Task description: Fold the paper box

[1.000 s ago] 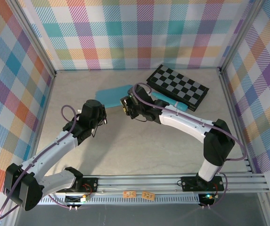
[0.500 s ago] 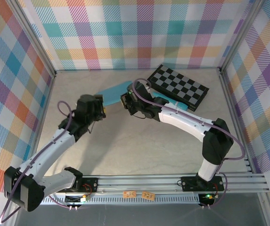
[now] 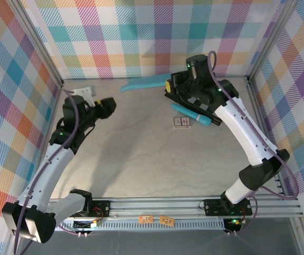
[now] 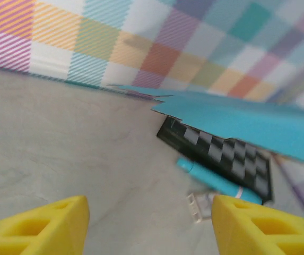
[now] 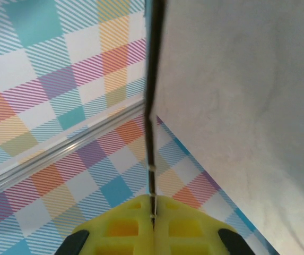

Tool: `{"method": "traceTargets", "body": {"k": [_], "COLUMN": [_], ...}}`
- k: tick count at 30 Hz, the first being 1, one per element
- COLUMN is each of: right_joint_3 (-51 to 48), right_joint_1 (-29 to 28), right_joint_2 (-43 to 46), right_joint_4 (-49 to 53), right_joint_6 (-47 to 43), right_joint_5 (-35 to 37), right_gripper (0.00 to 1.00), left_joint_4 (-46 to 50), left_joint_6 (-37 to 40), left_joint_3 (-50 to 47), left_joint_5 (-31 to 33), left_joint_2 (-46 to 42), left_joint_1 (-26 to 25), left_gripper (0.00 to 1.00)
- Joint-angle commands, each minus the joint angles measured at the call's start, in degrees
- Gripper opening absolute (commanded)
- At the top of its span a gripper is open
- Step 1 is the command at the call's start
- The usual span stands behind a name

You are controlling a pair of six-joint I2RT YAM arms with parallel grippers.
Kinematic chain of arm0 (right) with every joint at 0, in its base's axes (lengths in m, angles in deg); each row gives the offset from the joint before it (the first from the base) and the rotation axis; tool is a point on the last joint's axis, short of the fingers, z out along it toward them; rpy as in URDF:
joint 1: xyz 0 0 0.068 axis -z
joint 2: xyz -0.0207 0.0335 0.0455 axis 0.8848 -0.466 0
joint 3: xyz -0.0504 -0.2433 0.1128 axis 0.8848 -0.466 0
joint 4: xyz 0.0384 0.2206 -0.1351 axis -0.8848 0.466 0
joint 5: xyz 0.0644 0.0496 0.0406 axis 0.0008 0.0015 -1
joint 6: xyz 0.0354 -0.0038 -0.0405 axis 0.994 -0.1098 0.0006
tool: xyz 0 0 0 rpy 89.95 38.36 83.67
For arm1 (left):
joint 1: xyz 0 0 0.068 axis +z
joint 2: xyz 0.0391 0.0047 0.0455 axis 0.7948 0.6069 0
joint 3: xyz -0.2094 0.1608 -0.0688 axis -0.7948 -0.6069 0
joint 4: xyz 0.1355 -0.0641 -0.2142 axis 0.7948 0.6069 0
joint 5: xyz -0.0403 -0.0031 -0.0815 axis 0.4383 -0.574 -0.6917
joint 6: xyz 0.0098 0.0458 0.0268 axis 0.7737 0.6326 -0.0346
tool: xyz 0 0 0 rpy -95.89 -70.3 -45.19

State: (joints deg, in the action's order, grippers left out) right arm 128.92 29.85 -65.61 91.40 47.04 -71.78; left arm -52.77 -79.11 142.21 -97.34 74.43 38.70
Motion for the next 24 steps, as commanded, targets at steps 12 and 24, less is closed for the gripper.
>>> {"method": "traceTargets", "body": {"k": [12,24], "right_joint_3": [4.9,5.7], "right_joint_1": [5.0,7.8], "right_joint_2": [1.2,1.2], "right_joint_4": [15.1,16.1], "right_joint_6": [-3.2,-4.7], "right_joint_5": [-13.3,-16.2], "right_gripper": [0.0,0.0], "left_joint_4": [-12.2,-6.5], "left_joint_6": [35.3,41.2], "left_joint_3": [4.9,11.4], "left_joint_5": [-8.1,-13.0], "left_joint_2": [7.4,14.0], "left_joint_1": [-6.3,-11.7], "left_gripper": [0.76,0.59]}}
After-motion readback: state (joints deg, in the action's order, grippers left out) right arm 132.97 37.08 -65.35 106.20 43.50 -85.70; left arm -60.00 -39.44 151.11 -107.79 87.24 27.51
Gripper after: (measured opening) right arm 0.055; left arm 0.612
